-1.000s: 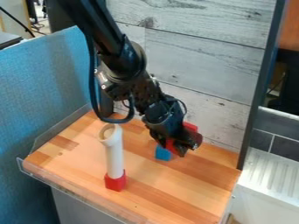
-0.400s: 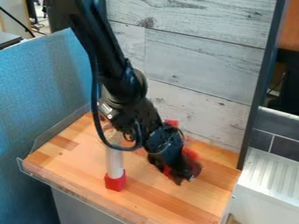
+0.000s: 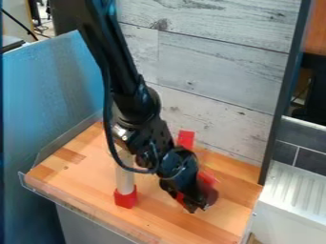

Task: Move red arch with brown cylinder to the middle of the table

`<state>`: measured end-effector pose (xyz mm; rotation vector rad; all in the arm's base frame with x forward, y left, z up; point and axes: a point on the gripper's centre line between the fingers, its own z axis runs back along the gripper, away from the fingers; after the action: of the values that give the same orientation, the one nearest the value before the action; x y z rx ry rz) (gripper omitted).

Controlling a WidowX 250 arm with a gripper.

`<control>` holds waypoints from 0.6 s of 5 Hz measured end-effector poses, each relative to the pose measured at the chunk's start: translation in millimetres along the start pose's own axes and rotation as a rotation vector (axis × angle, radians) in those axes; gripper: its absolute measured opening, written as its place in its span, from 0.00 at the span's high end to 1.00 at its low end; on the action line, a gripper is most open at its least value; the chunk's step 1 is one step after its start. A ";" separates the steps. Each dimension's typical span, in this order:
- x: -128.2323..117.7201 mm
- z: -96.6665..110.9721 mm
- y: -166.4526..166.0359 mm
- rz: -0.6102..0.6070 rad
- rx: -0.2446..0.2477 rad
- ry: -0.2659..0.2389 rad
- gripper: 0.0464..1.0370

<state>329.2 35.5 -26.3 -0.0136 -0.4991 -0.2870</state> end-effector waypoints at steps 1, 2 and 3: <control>-11.6 -8.4 4.8 0.005 0.005 0.027 0.44; -13.7 -9.4 7.1 0.008 0.010 0.029 0.36; -13.8 -7.0 1.0 0.027 -0.027 0.035 0.08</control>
<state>321.2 39.7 -38.9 -0.0416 -0.4602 -0.2670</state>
